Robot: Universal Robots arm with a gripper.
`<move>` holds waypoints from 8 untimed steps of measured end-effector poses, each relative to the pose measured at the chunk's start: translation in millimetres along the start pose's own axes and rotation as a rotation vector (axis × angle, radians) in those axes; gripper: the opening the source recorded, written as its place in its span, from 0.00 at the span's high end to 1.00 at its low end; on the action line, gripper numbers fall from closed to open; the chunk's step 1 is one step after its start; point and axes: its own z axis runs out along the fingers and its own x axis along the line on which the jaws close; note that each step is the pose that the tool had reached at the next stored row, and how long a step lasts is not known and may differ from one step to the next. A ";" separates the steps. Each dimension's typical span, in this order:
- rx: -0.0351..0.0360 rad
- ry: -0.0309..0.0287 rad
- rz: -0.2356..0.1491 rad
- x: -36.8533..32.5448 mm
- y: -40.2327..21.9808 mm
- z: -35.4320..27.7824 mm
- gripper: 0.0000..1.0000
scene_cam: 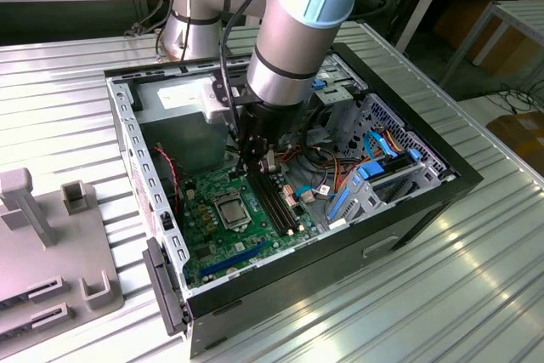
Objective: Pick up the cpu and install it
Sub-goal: 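Install the first cpu locking lever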
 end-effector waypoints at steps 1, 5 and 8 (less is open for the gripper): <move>0.0006 0.0001 -0.003 3.9 -0.1 -0.1 0.89; 0.0013 0.0006 -0.014 17.0 -0.5 -0.3 0.89; 0.0010 0.0011 -0.021 25.1 -0.9 -0.3 0.89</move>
